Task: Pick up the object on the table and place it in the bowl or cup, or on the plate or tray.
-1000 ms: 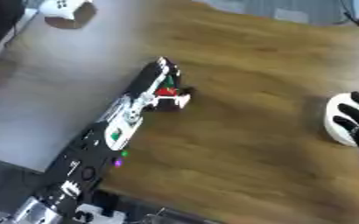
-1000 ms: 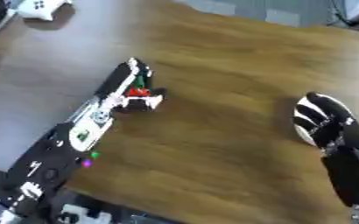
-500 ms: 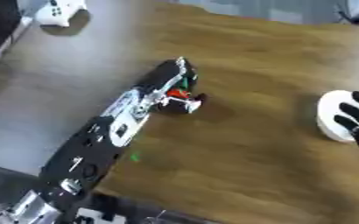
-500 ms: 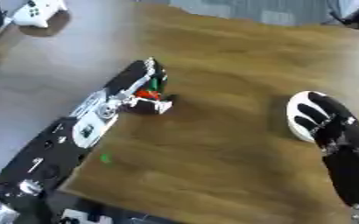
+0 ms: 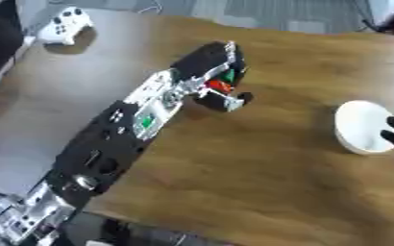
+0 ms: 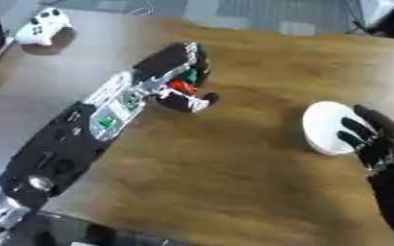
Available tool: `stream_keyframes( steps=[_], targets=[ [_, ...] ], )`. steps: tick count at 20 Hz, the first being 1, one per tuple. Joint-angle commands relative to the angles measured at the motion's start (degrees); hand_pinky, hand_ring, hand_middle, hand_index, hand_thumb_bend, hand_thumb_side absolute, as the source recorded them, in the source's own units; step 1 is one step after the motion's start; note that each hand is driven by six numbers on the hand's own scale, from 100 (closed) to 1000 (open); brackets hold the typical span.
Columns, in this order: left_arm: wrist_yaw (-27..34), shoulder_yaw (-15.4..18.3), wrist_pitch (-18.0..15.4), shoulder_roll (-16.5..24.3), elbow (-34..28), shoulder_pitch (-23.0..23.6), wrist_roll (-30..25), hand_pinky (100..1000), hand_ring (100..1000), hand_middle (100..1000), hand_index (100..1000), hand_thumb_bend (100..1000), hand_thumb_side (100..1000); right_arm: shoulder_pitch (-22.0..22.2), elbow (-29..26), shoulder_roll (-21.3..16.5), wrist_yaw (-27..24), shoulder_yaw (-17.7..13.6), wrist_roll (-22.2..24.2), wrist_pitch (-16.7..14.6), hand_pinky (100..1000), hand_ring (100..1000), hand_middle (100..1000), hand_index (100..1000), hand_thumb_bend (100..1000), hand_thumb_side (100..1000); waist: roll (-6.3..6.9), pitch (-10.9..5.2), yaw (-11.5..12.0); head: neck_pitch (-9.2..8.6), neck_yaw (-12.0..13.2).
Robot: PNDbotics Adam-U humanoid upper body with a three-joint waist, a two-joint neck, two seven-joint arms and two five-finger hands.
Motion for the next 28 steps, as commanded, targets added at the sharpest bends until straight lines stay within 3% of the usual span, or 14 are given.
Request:
stream_keyframes(
  steps=[1, 14, 28],
  targets=[
    [-0.2, -0.5, -0.2, 0.9, -1.6, -2.2, -1.3, 100, 100, 100, 203, 302, 100, 0.1, -0.3, -1.2, 0.4, -0.5, -0.3, -0.3, 936, 945, 972, 971, 100, 912, 0.24, -1.12, -0.3, -0.71, 0.7],
    [-1.3, -2.9, -2.4, -0.8, -0.8, -6.7, -4.3, 100, 100, 100, 206, 295, 100, -0.4, -0.2, -1.7, 1.0, -0.5, -0.3, -0.3, 937, 946, 972, 972, 100, 914, 1.9, -0.54, -3.0, -1.14, 1.6],
    [-3.0, -3.7, -4.4, -1.8, 2.6, -8.4, -4.0, 100, 100, 100, 206, 288, 100, -1.6, -0.9, -1.3, 1.1, 0.0, 0.6, 0.2, 942, 949, 975, 975, 100, 918, 2.41, 1.86, -5.7, -2.47, 2.8]
  ],
)
